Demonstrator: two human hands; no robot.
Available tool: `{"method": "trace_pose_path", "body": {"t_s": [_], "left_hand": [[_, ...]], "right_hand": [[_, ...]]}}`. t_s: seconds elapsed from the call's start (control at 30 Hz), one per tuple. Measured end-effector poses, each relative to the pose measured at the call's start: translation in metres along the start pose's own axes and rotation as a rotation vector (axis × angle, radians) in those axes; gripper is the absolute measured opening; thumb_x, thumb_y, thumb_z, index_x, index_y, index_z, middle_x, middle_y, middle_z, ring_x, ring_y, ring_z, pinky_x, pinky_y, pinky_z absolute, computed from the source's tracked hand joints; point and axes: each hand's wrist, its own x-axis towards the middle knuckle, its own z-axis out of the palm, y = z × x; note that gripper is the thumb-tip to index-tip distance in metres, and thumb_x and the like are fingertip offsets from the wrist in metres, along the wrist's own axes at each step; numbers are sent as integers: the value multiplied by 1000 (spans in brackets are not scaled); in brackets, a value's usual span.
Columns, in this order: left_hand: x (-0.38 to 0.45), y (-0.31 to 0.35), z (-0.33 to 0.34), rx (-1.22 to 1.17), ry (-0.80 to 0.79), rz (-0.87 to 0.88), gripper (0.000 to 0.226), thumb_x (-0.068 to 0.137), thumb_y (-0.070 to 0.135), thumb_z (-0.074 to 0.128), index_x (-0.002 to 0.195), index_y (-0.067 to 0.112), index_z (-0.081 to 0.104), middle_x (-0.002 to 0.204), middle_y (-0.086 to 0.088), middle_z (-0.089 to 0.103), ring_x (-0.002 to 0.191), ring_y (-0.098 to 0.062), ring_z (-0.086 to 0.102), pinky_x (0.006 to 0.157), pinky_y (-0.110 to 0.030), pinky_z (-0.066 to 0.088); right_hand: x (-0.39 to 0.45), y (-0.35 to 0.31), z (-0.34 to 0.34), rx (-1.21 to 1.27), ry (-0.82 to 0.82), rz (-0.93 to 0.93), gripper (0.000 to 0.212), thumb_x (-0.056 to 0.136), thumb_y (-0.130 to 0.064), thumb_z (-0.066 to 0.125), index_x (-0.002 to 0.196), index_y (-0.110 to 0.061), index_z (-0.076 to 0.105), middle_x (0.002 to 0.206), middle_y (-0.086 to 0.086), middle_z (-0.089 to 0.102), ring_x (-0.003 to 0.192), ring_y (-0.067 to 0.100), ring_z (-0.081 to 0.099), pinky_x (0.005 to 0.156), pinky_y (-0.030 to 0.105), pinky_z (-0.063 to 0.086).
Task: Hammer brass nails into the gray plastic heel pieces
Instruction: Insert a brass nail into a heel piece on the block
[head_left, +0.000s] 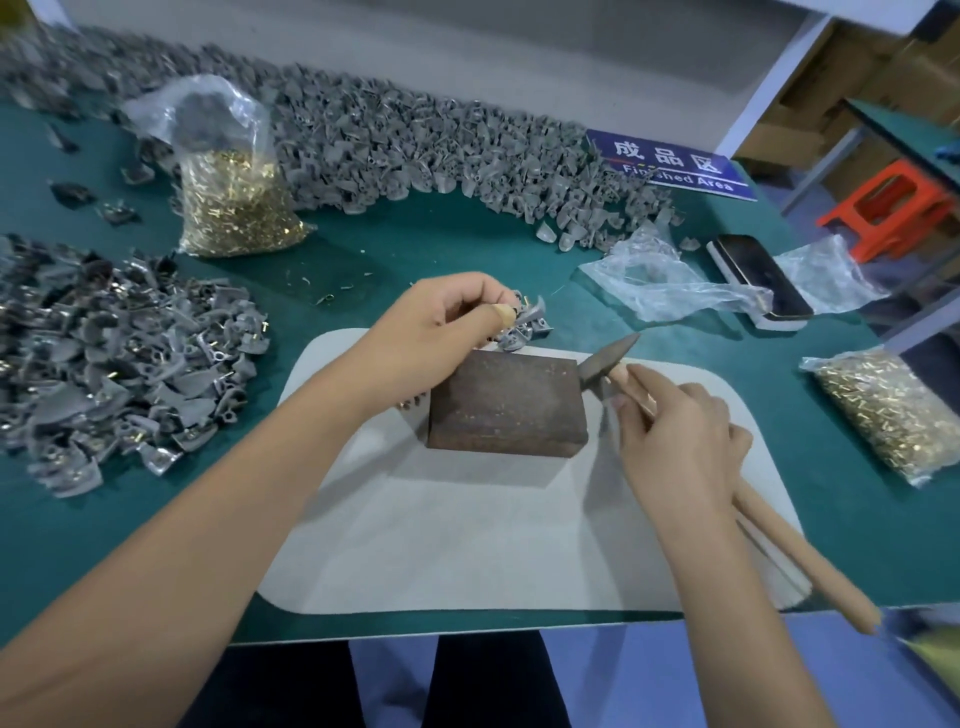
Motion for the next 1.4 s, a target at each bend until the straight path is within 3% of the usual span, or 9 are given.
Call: {"method": "trace_pose_path", "body": {"t_s": [0.1, 0.2, 0.33, 0.43, 0.63, 0.77, 1.07, 1.27, 1.4], "left_hand": [[1, -2, -2, 14, 34, 3, 14, 99, 19, 64, 88, 24, 69, 74, 21, 63, 66, 3, 50, 66, -9, 40], [2, -5, -3, 29, 59, 40, 10, 98, 21, 68, 91, 28, 71, 77, 16, 66, 69, 1, 54, 69, -12, 43], [4, -10, -2, 87, 119, 101, 5, 98, 19, 67, 98, 22, 71, 83, -1, 67, 78, -18, 60, 76, -28, 48], [5, -14, -5, 197, 219, 176, 8, 96, 13, 68, 97, 20, 71, 81, 1, 62, 78, -7, 56, 73, -17, 42], [7, -17, -4, 343, 313, 282, 10, 93, 12, 72, 100, 18, 71, 88, 13, 62, 79, -7, 56, 71, -8, 36], [4, -19, 3, 335, 301, 295, 15, 92, 11, 73, 103, 21, 71, 96, 28, 67, 87, 7, 61, 75, -3, 37], [4, -19, 2, 374, 314, 300, 13, 93, 12, 72, 105, 18, 72, 98, 28, 66, 87, 13, 59, 74, -1, 36], [-13, -16, -9, 380, 370, 281, 13, 94, 16, 71, 105, 24, 71, 93, 24, 67, 82, 9, 57, 71, -5, 36], [-40, -13, -31, 311, 453, 226, 13, 97, 26, 66, 104, 36, 67, 94, 21, 69, 83, -3, 62, 65, -17, 42]], "right_hand": [[-1, -13, 5, 90, 95, -4, 36, 99, -38, 62, 133, -26, 67, 127, 15, 54, 121, 39, 42, 100, 48, 32], [-1, -34, 3, 436, 266, -213, 31, 100, -36, 62, 125, -21, 71, 115, 5, 64, 110, 26, 55, 95, 38, 42], [6, -69, 3, 886, 68, -408, 26, 93, -33, 75, 118, -29, 71, 92, -15, 72, 89, 9, 66, 77, 11, 42], [18, -80, 7, 882, 69, -470, 23, 92, -23, 77, 114, -26, 72, 92, -15, 73, 93, 5, 67, 77, 7, 40], [33, -77, 17, 890, 51, -502, 23, 91, -17, 77, 110, -29, 71, 93, -16, 71, 97, 14, 68, 88, 31, 51], [34, -72, 21, 912, 46, -463, 25, 89, -14, 78, 108, -28, 71, 94, -15, 71, 97, 15, 68, 83, 22, 45], [32, -71, 21, 930, 40, -459, 24, 88, -14, 79, 106, -28, 71, 92, -14, 72, 95, 12, 69, 84, 13, 43], [25, -84, 10, 856, 20, -537, 21, 88, -21, 77, 107, -28, 72, 90, -17, 72, 95, 14, 68, 90, 47, 53], [13, -117, 5, 872, -117, -562, 22, 86, -18, 80, 105, -27, 73, 85, -16, 73, 92, 16, 68, 87, 43, 54]]}}
